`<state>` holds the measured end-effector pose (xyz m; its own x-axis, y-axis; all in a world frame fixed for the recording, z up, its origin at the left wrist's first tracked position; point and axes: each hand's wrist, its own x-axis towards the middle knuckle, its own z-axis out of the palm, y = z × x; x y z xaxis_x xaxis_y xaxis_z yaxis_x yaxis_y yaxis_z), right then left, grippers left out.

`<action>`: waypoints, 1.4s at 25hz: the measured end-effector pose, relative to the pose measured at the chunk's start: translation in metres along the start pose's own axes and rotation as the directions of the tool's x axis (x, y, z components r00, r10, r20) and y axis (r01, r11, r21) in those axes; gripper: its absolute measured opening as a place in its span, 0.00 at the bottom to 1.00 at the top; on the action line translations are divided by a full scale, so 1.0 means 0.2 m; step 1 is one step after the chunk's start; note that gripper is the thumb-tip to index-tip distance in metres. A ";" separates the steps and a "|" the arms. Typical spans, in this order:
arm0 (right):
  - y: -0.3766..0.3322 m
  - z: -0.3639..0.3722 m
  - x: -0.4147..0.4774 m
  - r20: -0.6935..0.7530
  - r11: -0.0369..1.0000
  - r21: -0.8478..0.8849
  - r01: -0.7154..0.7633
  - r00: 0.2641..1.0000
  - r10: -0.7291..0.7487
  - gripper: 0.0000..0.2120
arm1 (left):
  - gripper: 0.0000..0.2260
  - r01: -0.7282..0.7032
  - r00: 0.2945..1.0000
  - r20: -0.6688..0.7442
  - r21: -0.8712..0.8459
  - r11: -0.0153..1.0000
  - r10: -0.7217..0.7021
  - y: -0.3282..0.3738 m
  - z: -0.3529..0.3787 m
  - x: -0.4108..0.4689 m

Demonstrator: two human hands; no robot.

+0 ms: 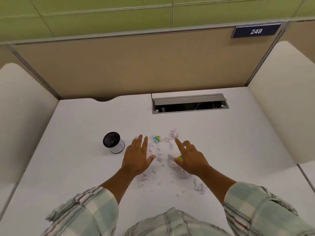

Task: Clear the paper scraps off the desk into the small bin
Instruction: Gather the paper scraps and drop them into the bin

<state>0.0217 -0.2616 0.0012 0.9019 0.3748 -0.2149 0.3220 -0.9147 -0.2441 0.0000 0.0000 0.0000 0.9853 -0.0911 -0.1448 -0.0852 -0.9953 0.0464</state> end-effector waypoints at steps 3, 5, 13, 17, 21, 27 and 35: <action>0.01 0.07 -0.04 0.170 0.997 -0.065 0.039 0.985 -0.027 0.46 | 0.45 0.050 0.980 0.189 0.040 0.998 -0.057 -0.03 0.08 -0.08; 0.02 0.14 -0.06 0.246 0.996 -0.079 0.047 0.969 -0.026 0.50 | 0.48 0.095 0.951 0.292 0.039 0.995 -0.102 -0.07 0.15 -0.13; -0.11 0.26 -0.01 0.354 0.990 -0.093 0.107 0.933 -0.068 0.54 | 0.41 0.188 0.913 0.388 -0.125 0.974 -0.126 -0.05 0.29 -0.20; -0.18 0.32 0.06 0.373 0.990 -0.073 0.121 0.924 -0.086 0.53 | 0.21 0.192 0.926 0.364 -0.238 0.952 -0.096 -0.06 0.34 -0.20; -0.23 0.35 0.13 0.357 0.983 -0.110 0.145 0.929 -0.097 0.41 | 0.08 0.184 0.936 0.347 -0.334 0.925 -0.060 -0.10 0.40 -0.18; -0.26 0.37 0.21 0.297 0.999 0.025 0.042 0.954 -0.047 0.17 | 0.05 0.294 0.929 0.356 -0.546 0.784 -0.100 -0.12 0.40 -0.16; -0.45 0.30 0.29 0.163 0.901 0.394 -0.184 0.978 0.128 0.14 | 0.03 0.303 0.948 0.158 -0.713 0.632 -0.276 -0.29 0.26 -0.17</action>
<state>0.0277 -0.1475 -0.0455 0.8766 0.2740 -0.3955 0.0109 -0.8330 -0.5531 -0.0370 0.0596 -0.0489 0.9342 0.1830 -0.3063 0.3503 -0.6331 0.6903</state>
